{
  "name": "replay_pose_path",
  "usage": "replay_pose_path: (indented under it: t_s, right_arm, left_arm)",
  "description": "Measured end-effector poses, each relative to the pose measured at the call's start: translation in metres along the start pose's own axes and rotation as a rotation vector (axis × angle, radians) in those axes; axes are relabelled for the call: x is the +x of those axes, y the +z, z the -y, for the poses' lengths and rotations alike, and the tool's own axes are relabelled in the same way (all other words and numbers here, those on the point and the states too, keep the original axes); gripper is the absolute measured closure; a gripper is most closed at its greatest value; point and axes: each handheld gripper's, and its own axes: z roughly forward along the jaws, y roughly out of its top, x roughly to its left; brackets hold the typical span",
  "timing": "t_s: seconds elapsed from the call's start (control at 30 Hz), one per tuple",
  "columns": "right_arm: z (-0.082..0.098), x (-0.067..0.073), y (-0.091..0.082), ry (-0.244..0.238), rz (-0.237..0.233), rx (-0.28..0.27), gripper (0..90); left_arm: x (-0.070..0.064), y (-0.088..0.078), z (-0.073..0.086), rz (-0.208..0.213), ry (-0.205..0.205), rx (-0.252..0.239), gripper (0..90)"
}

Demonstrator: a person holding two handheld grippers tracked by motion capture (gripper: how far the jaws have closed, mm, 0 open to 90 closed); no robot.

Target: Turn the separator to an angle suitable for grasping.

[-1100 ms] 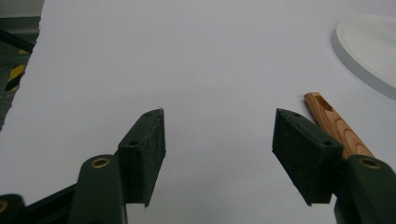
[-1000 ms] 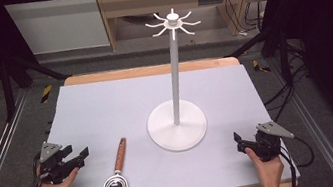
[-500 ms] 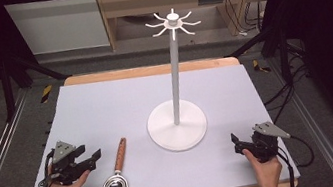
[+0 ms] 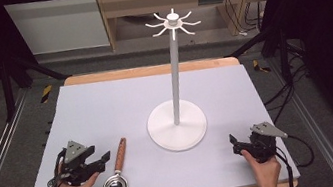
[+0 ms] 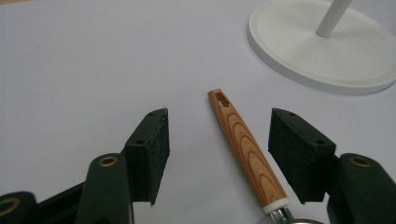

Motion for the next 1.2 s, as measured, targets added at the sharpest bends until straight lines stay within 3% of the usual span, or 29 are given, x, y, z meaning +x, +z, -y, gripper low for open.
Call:
replay_pose_path:
  t_s: [0.57, 1.2]
  right_arm:
    - [0.0, 0.002, 0.001, -0.01, 0.0, 0.009, 7.5]
    - [0.0, 0.001, 0.001, -0.011, 0.003, 0.011, 7.7]
  left_arm:
    - [-0.02, 0.016, -0.004, 0.012, 0.048, 0.08, 41.8]
    - [-0.028, 0.042, 0.005, 0.018, 0.054, 0.216, 47.2]
